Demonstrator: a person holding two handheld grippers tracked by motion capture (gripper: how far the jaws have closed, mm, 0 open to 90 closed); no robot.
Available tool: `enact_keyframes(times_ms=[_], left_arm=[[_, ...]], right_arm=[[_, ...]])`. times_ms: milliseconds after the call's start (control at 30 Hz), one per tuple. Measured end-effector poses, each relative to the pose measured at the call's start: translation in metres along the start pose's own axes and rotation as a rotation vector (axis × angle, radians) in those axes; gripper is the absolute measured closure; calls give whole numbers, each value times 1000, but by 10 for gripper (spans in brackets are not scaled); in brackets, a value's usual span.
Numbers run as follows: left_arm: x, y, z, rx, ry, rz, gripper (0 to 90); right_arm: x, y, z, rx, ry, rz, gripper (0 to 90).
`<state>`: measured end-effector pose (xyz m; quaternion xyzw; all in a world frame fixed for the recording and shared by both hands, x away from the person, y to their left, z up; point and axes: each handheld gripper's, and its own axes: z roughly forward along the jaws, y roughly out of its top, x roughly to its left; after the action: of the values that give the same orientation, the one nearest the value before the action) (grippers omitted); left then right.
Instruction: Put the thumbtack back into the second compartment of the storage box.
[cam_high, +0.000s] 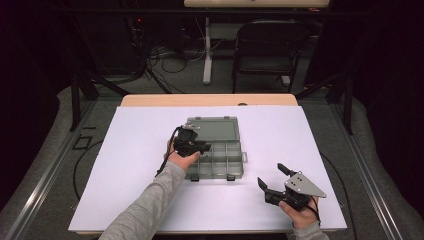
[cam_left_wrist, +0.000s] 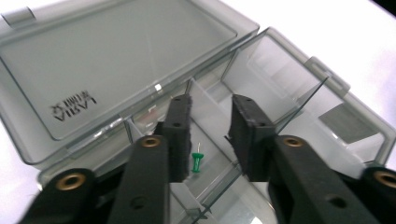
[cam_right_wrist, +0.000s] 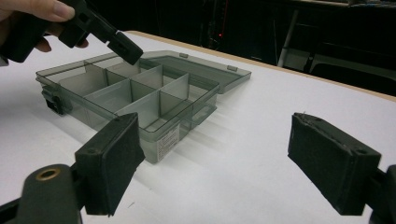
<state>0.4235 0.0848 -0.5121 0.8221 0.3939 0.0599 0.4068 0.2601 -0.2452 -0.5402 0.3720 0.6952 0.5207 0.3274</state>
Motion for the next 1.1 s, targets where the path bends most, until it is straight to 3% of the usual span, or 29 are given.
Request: enact_keyframes(times_ms=[233, 533, 700, 833, 1000, 1100], left_arm=[[-6, 2, -17, -68, 5, 18, 423], [-10, -2, -60, -153, -3, 55, 374], [-8, -15, -93, -211, 5, 65, 364], [-3, -32, -119, -244, 43, 77, 361], [7, -56, -139, -282, 66, 42, 361], [12, -72, -149, -299, 75, 45, 361]], right_arm=[[0, 0, 0, 2, -3, 2, 166], [0, 0, 0, 6, -2, 4, 166], [0, 0, 0, 4, -3, 8, 166], [0, -1, 0, 7, -6, 6, 166], [0, -1, 0, 12, -11, 11, 166], [1, -1, 0, 10, -11, 11, 166]])
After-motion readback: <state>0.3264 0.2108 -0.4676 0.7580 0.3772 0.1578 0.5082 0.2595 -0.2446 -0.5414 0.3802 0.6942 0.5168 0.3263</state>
